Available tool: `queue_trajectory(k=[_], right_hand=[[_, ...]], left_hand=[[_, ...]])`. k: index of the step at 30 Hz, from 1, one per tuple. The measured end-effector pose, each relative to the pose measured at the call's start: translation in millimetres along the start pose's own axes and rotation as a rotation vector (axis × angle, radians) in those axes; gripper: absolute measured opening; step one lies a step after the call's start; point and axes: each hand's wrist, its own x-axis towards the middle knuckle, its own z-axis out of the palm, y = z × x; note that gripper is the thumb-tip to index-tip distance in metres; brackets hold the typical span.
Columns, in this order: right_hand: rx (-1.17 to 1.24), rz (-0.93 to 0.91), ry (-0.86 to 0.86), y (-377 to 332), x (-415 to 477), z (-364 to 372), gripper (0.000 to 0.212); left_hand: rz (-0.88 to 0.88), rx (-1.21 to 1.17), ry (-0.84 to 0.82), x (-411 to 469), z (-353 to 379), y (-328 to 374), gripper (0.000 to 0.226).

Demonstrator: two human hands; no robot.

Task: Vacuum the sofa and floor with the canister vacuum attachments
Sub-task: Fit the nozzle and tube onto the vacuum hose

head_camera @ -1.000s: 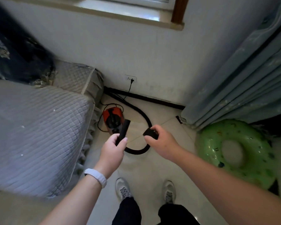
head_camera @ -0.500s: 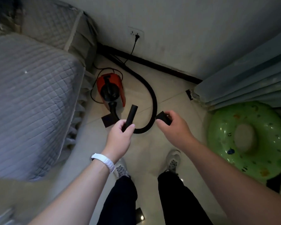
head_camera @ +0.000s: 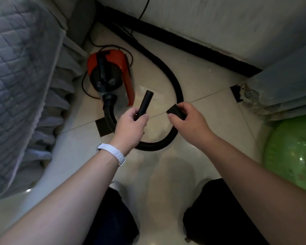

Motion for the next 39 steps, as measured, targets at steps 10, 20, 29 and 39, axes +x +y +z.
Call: queue_trajectory(k=[10,20,29,39], right_hand=[[-0.069,-0.11,0.071,57.8,90.2,6.5,0.021],[-0.087,-0.228,0.003,33.9,92.8,-3.3,0.027],[0.21,-0.153,0.053,34.4,102.1,-14.1,0.025],[0.603,-0.037,0.041,25.0,98.1,-22.5,0.015]], left_hand=[[0.168,0.105,0.06,74.1,32.4,-33.6,0.018],[0.247,0.003,-0.021,90.6,43.6,-17.4,0.024],[0.239,-0.039,-0.061,98.3,52.4,-15.9,0.037],[0.213,-0.158,-0.197,92.4,52.4,-14.2,0.032]])
